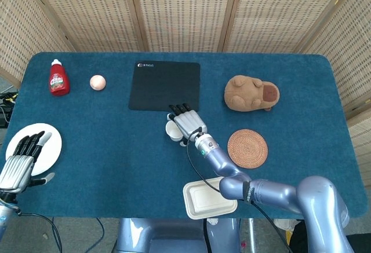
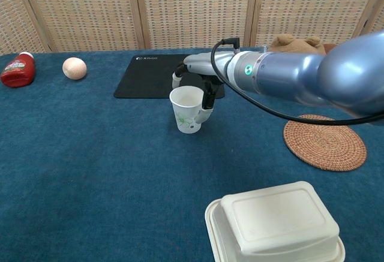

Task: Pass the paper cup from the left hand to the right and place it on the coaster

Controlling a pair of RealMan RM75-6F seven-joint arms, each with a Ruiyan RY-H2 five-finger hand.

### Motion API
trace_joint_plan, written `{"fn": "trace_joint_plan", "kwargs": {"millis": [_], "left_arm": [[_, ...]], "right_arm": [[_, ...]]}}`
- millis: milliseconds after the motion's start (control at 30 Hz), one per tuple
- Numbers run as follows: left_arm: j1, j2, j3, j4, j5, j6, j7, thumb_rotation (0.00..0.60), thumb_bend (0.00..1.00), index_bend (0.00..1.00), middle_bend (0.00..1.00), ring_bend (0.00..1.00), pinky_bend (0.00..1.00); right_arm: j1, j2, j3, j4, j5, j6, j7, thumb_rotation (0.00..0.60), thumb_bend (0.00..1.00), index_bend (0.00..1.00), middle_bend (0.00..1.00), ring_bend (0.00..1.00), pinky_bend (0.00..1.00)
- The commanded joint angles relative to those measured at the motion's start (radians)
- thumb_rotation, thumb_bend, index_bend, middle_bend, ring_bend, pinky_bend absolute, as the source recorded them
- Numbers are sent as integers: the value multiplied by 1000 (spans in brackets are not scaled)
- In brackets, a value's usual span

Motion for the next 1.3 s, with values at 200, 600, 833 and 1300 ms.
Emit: {"fn": "trace_joint_plan", "kwargs": {"millis": [200, 600, 833, 1300], "left_arm": [[-1, -1, -2, 4, 6, -7, -8, 600, 187, 0, 0, 0, 0], [-1, -2, -7, 8, 8, -14, -14, 600, 187, 0, 0, 0, 0], [0, -2, -8, 7, 13, -14, -12, 600, 187, 0, 0, 0, 0], [10, -2, -11, -7, 31, 16, 12, 600, 188, 0, 0, 0, 0]], "right_arm": [[14, -33, -14, 59, -23, -17, 34, 600, 17, 346, 31, 0, 0], [8, -13, -18, 26, -62, 16, 55, 600, 14, 433, 80, 0, 0], [-12, 60, -30, -81, -50, 85, 3, 600, 13, 437, 82, 0, 0], [-183, 346, -134, -388, 2, 290, -92, 600, 14, 433, 76, 0, 0]]}}
